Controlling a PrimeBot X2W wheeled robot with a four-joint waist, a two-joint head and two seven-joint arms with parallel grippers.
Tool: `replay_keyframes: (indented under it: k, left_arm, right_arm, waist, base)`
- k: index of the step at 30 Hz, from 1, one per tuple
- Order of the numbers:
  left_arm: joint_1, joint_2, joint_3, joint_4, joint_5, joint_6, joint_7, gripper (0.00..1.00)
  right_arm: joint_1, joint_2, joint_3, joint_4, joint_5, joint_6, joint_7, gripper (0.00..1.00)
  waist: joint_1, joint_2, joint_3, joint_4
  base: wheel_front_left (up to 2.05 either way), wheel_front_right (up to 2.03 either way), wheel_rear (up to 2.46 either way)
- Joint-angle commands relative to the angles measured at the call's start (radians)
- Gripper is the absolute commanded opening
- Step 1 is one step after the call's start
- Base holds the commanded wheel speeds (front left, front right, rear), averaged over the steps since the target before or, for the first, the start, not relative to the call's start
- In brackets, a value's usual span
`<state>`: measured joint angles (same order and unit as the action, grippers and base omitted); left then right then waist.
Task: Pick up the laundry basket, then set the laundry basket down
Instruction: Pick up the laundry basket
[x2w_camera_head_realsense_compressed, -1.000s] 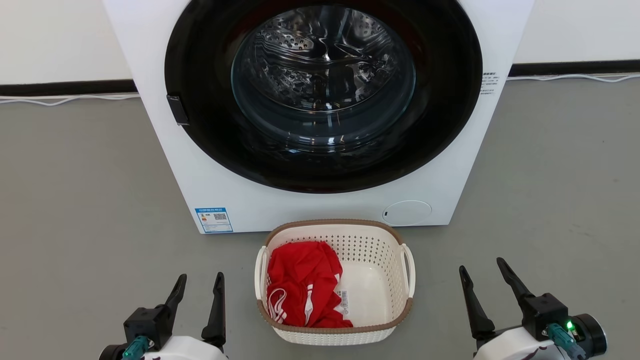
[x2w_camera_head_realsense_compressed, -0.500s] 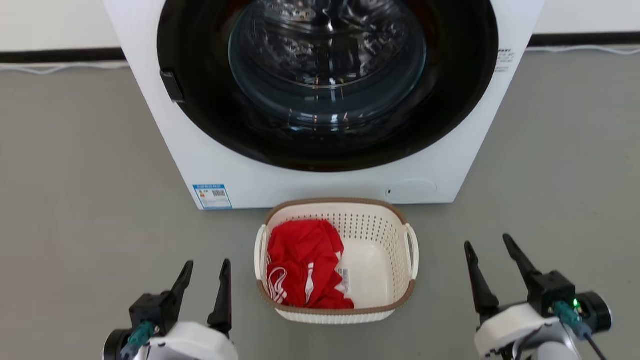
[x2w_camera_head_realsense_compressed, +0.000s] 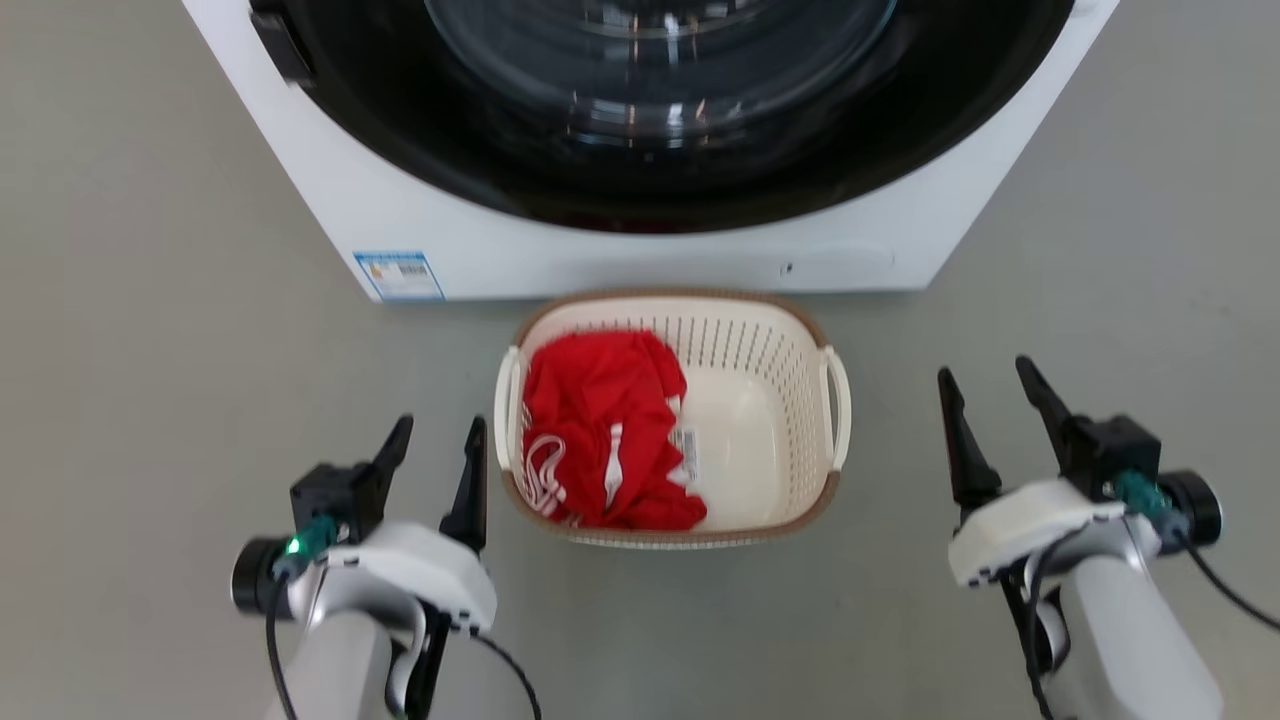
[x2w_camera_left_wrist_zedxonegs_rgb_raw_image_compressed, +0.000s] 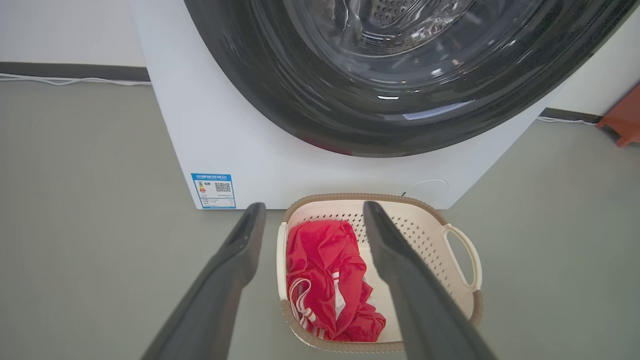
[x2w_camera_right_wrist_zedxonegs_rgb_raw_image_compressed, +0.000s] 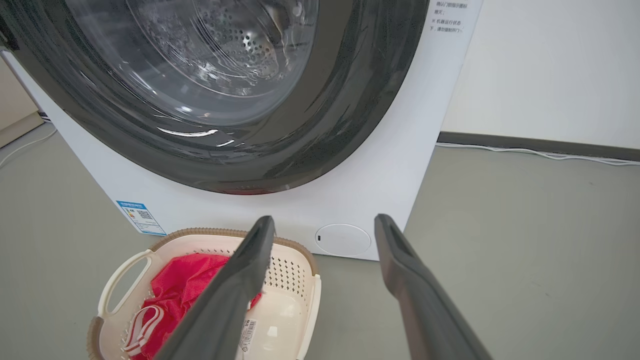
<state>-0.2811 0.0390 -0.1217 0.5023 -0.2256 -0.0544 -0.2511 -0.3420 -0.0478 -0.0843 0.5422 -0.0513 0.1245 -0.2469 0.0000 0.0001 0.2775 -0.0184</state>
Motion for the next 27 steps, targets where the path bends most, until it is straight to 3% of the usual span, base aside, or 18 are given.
replay_keyframes:
  k: [1, 17, 27]
  left_arm:
    - [-0.073, 0.012, 0.021, 0.016, 0.006, -0.006, -0.011, 1.00]
    - [-0.387, 0.014, -0.027, 0.233, 0.033, -0.016, -0.011, 1.00]
    - [-0.517, 0.012, -0.056, 0.360, 0.031, -0.011, -0.011, 1.00]
  right_arm:
    - [-0.060, -0.002, 0.018, 0.019, 0.004, 0.006, -0.006, 1.00]
    - [-0.327, -0.002, -0.028, 0.246, -0.019, 0.006, -0.010, 1.00]
    - [-0.429, -0.002, -0.049, 0.339, -0.060, 0.006, -0.014, 1.00]
  waist:
    - [0.0000, -0.0001, 0.080, -0.002]
    - [0.0000, -0.0001, 0.357, 0.023]
    - [0.0000, -0.0001, 0.463, 0.034]
  base:
    - [0.00, 0.00, 0.00]
    - [0.00, 0.00, 0.00]
    - [0.00, 0.00, 0.00]
